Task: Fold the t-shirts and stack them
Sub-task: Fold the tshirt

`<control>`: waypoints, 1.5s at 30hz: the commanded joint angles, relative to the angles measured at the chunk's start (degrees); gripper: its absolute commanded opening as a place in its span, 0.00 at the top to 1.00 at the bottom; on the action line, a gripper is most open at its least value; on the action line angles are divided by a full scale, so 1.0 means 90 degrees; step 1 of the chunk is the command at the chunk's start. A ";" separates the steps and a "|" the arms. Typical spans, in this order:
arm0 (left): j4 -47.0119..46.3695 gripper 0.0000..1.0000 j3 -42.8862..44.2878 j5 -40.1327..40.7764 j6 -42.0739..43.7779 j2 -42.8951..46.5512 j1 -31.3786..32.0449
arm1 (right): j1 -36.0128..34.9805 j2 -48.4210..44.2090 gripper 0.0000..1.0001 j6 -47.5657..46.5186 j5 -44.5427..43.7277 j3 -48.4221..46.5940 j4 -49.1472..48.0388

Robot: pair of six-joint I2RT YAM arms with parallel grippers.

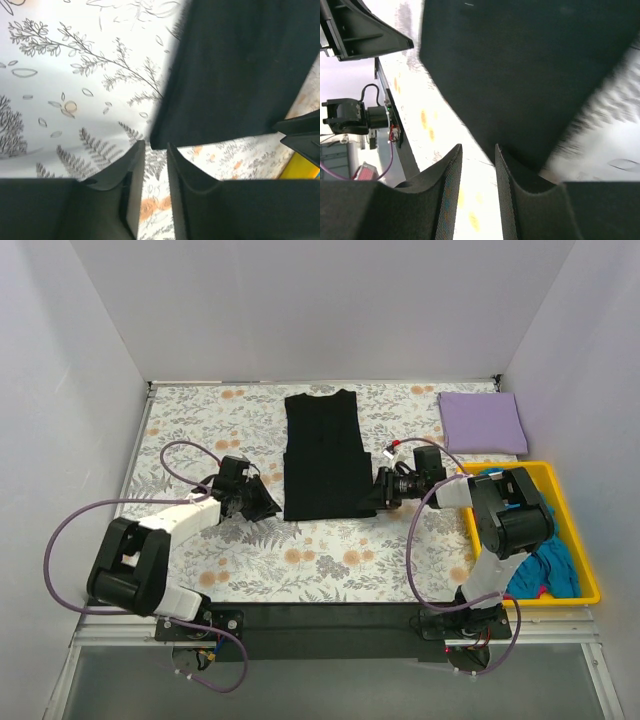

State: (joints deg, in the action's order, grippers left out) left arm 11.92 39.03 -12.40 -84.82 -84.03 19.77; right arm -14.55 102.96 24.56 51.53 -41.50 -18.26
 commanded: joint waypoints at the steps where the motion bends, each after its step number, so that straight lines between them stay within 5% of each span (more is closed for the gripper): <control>1: 0.0286 0.75 -0.0049 0.0177 0.0176 0.0849 0.0001 | -0.0463 -0.0551 0.60 0.0172 -0.0139 -0.0291 0.0017; 6: 0.0559 0.64 -0.0010 0.0411 0.0361 0.1153 0.0040 | -0.1399 0.0246 0.60 0.0406 -0.0382 -0.1052 -0.0139; 12: 0.0823 0.57 0.0058 0.0616 0.0537 0.1221 0.0069 | -0.1606 0.1312 0.59 0.0768 -0.0608 -0.0946 -0.0881; 18: 0.0999 0.47 0.0272 0.0753 0.0625 0.1075 0.0235 | -0.1587 0.0849 0.59 0.0689 -0.0772 -0.0731 -0.0745; 24: 0.1331 0.42 0.0761 0.1016 0.0742 0.0490 0.0733 | -0.1460 -0.0607 0.56 -0.0519 -0.2409 -0.1491 0.2205; 31: 0.1751 0.29 0.1425 0.1534 0.0898 -0.0135 0.1074 | -0.1499 -0.1273 0.38 -0.0990 -0.4689 -0.2001 0.4613; 45: 0.2347 0.29 0.2060 0.1857 0.0987 -0.1151 0.1387 | -0.1831 -0.1108 0.40 -0.0619 -0.5550 -0.1805 0.4842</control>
State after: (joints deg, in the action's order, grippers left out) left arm 31.62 55.70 2.61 -76.27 -94.52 31.77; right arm -30.33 91.57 18.28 3.97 -56.36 24.36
